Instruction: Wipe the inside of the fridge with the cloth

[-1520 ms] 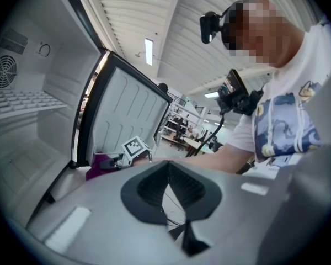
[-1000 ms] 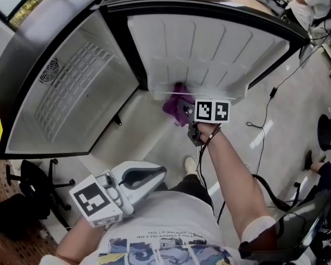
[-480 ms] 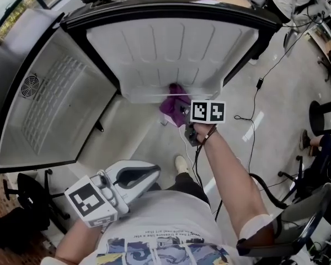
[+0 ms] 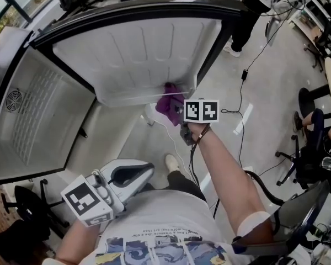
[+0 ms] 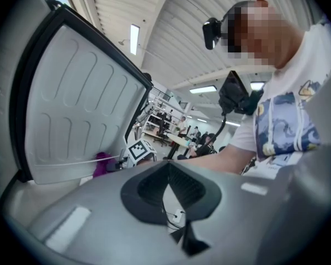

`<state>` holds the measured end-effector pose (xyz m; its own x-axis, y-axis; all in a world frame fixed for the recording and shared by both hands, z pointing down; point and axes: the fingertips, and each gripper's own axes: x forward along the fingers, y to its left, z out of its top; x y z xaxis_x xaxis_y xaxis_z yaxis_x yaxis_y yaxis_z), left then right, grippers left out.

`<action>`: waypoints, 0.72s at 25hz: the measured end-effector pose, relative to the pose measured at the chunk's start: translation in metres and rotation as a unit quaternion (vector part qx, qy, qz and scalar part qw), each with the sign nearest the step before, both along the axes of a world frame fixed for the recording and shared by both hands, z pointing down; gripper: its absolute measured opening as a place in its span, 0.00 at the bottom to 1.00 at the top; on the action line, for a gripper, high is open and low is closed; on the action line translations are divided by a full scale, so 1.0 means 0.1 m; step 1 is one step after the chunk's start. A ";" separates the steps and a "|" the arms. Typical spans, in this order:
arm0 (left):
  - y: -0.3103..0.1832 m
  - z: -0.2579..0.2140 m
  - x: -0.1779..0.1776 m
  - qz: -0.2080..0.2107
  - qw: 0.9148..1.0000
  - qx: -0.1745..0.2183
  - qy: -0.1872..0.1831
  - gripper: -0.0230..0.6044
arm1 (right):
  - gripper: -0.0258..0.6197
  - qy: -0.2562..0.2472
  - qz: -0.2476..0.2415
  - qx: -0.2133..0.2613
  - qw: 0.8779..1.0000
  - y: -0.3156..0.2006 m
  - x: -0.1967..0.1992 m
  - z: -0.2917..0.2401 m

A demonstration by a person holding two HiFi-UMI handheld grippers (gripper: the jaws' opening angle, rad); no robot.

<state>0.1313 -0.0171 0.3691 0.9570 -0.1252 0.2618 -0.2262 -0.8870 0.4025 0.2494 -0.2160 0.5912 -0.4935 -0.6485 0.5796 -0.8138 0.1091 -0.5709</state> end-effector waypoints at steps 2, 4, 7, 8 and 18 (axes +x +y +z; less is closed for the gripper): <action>0.02 0.02 0.02 0.002 1.000 -0.001 0.002 0.05 | 0.12 0.009 0.002 -0.001 1.000 0.04 0.05 0.01; 0.01 0.03 0.06 0.003 1.000 -0.002 0.002 0.05 | 0.12 0.016 0.002 -0.002 1.000 0.05 0.12 0.02; -0.02 0.02 0.20 0.005 1.000 -0.002 0.002 0.05 | 0.12 0.028 -0.003 -0.002 1.000 0.06 0.27 0.01; -0.02 0.02 0.23 0.006 1.000 -0.002 0.003 0.05 | 0.12 0.034 -0.005 -0.002 0.999 0.09 0.30 0.01; -0.10 0.01 0.62 0.003 1.000 0.006 0.007 0.05 | 0.12 0.120 -0.079 0.007 0.990 0.21 0.56 -0.06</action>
